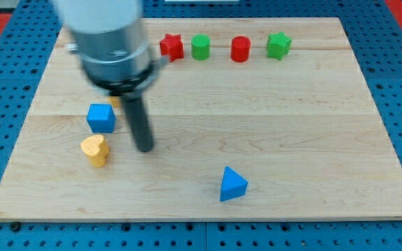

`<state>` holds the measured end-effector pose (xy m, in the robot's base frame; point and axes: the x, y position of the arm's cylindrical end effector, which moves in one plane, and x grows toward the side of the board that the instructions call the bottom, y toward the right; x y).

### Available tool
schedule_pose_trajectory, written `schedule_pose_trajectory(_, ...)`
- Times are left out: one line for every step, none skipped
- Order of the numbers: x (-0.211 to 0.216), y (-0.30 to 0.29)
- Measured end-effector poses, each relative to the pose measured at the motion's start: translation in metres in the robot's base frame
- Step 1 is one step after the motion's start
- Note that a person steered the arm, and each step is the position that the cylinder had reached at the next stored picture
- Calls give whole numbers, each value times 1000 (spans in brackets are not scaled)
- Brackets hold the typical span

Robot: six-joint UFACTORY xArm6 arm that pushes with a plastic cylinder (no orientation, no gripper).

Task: Put the blue triangle diagonally bottom left to the yellow heart

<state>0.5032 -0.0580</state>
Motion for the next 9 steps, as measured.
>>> schedule_pose_trajectory(0,84)
schedule_pose_trajectory(28,163)
schedule_pose_trajectory(89,190)
schedule_pose_trajectory(101,127)
schedule_pose_trajectory(82,114)
schedule_pose_trajectory(55,114)
schedule_pose_trajectory(52,93)
schedule_pose_trajectory(39,83)
schedule_pose_trajectory(34,64)
